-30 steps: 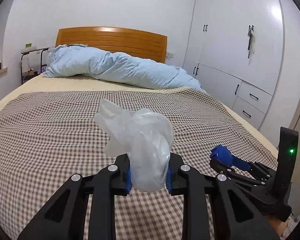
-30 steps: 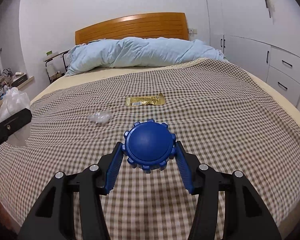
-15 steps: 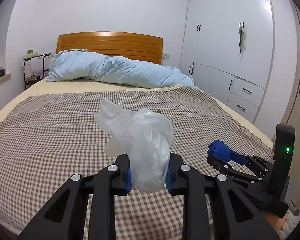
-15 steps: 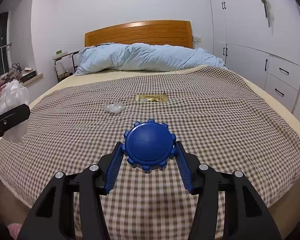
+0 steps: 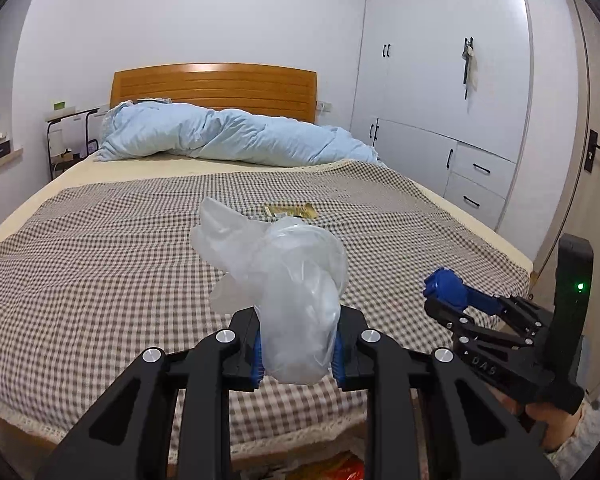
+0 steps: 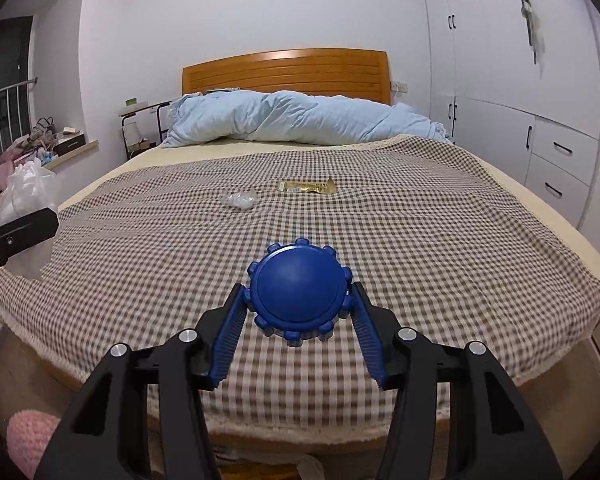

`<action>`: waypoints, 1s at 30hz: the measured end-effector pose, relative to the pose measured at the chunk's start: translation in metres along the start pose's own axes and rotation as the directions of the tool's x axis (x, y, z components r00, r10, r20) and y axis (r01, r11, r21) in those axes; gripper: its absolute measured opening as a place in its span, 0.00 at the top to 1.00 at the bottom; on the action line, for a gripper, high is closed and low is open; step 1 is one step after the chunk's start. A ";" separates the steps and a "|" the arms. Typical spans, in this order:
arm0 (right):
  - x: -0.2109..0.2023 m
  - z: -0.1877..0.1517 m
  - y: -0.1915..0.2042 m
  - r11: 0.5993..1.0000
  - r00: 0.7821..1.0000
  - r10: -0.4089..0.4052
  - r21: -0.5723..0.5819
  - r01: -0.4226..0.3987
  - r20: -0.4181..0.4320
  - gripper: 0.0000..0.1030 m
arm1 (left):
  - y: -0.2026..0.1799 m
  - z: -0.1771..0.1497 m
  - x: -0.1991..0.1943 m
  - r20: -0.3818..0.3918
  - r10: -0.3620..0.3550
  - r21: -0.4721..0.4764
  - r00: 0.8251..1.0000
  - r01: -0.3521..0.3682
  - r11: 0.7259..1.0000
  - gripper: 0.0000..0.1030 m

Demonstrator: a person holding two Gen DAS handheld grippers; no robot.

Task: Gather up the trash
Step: 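Carry the clear plastic bag and blue cap down to the floor trash bag with both tools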

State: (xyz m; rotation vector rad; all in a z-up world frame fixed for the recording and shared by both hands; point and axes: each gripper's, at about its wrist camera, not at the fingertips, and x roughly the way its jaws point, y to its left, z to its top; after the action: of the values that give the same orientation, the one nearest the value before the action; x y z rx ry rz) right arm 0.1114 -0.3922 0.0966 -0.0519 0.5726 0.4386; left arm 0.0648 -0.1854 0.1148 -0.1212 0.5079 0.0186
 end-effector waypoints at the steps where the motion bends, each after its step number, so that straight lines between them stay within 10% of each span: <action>1: -0.002 -0.004 0.000 1.000 1.000 0.001 -0.005 -0.001 -0.002 0.50 | 0.001 -0.003 -0.002 -0.003 -0.003 0.000 1.000 0.003 1.000 0.78; 30: -0.029 -0.099 0.029 0.994 0.992 0.101 -0.041 -0.105 -0.076 0.50 | 0.005 -0.122 -0.001 -0.050 -0.115 -0.006 0.992 0.115 0.993 0.78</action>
State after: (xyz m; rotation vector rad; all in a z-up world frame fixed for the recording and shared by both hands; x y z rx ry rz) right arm 0.0269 -0.3939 0.0314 -0.0820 0.6403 0.5518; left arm 0.0050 -0.1950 0.0090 -0.1542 0.5504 -0.0964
